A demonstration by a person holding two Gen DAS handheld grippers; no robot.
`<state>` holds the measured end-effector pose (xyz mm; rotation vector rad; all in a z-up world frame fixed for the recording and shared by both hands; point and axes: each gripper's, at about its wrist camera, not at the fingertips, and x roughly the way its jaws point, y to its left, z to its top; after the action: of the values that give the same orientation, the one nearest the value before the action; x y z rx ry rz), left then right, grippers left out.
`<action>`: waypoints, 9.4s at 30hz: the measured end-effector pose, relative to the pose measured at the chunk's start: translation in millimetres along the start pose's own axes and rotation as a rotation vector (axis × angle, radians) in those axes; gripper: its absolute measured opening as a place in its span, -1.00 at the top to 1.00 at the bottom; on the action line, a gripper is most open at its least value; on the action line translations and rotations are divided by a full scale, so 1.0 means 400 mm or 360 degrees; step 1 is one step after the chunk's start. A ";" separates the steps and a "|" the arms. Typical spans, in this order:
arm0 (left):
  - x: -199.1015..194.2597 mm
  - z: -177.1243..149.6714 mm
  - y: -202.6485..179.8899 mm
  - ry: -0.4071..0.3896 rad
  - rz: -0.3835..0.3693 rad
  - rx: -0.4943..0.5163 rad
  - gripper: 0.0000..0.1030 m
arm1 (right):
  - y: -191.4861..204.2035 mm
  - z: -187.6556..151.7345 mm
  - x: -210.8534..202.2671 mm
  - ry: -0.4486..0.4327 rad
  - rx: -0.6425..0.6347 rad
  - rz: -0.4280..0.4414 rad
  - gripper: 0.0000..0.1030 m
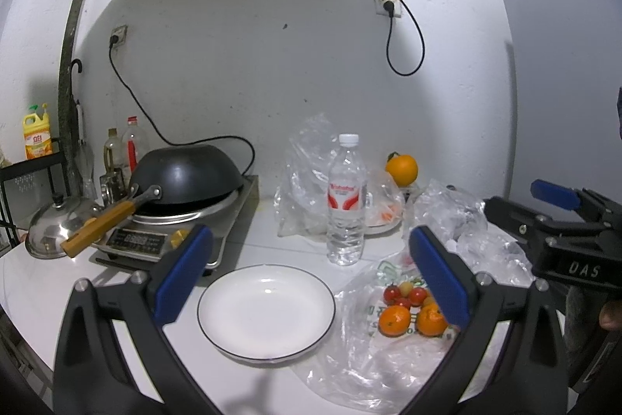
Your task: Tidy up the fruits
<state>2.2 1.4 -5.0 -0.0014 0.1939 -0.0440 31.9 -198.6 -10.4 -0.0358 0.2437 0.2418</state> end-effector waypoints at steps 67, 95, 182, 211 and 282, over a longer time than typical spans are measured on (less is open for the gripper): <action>0.400 -0.244 -0.262 0.0949 -0.0344 0.0485 0.13 | -0.144 -0.272 0.208 0.0809 0.0051 0.0298 0.10; 0.268 -0.161 -0.117 0.0663 -0.0506 0.0269 0.21 | -0.036 -0.169 0.190 0.0635 -0.0038 0.0231 0.10; 0.330 -0.256 0.331 0.0736 -0.0215 -0.0259 0.19 | 0.489 -0.128 0.625 0.0888 -0.0187 0.0615 0.09; 0.258 -0.210 0.310 0.0651 -0.0155 -0.0288 0.02 | 0.407 -0.048 0.462 0.0694 -0.0211 0.0513 -0.18; 0.283 -0.162 -0.152 0.0644 -0.0278 0.0135 -0.39 | -0.142 -0.165 0.233 0.0646 0.0002 0.0162 -0.18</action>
<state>97.9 -64.3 -89.9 0.0758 0.5963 -0.2276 117.8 -236.2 -96.7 -0.0717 0.6509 0.3351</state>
